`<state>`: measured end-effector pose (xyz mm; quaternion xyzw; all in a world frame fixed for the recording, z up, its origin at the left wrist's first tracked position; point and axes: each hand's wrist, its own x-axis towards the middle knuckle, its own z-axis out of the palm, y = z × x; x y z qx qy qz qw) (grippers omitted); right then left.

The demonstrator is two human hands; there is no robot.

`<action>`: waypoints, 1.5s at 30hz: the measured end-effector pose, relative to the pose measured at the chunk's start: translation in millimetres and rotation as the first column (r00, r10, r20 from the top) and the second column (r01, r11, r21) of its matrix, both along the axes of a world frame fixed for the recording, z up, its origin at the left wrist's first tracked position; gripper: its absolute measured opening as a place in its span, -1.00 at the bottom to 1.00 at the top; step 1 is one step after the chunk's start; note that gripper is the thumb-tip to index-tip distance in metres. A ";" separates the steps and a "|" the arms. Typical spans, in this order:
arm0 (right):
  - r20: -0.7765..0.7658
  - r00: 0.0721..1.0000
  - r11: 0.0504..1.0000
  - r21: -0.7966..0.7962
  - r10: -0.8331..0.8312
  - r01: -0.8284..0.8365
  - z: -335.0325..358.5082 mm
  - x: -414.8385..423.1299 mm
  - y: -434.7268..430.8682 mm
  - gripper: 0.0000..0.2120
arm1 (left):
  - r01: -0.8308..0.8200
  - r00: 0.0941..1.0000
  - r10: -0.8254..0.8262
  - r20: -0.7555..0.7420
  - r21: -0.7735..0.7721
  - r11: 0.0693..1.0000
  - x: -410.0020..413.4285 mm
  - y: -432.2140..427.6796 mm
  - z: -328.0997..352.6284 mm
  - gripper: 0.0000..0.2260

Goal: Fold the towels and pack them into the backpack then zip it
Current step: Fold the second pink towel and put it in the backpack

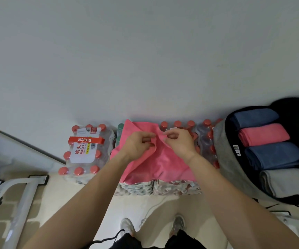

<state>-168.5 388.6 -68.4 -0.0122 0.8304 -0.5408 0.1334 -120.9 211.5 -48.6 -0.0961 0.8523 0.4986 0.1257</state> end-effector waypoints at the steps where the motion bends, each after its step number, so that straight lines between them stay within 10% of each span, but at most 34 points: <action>1: 0.009 1.000 0.999 -0.045 0.001 0.000 2.2 5.7 -1.2 -0.89 | -0.004 0.999 0.002 -0.037 -0.030 1.000 2.2 -2.3 1.8 -0.71; 9: 0.063 0.997 0.984 -0.171 -0.035 0.045 5.5 24.6 -7.5 -0.93 | -0.032 0.980 0.001 -0.200 -0.150 0.988 3.8 -0.6 8.4 -0.97; 23: 0.034 0.994 0.958 -0.273 0.099 -0.086 24.1 27.9 0.3 -0.85 | -0.056 0.982 0.034 -0.183 -0.116 0.992 0.7 5.1 15.4 -0.85; 34: -0.025 0.979 0.971 -0.122 0.204 -0.206 38.3 16.9 0.9 -0.89 | -0.003 0.992 0.016 -0.126 0.104 0.995 6.5 -4.1 29.0 -0.86; 39: -0.117 0.959 0.962 -0.066 0.257 -0.266 70.1 -0.7 -9.6 -0.75 | 0.004 0.956 -0.067 -0.287 -0.214 0.977 -15.5 -16.4 46.3 -0.90; 45: -0.226 0.949 0.970 -0.056 0.221 -0.239 130.9 -34.0 -23.4 -0.78 | 0.118 0.947 -0.133 -0.293 -0.067 0.991 -36.9 -31.4 99.2 -0.85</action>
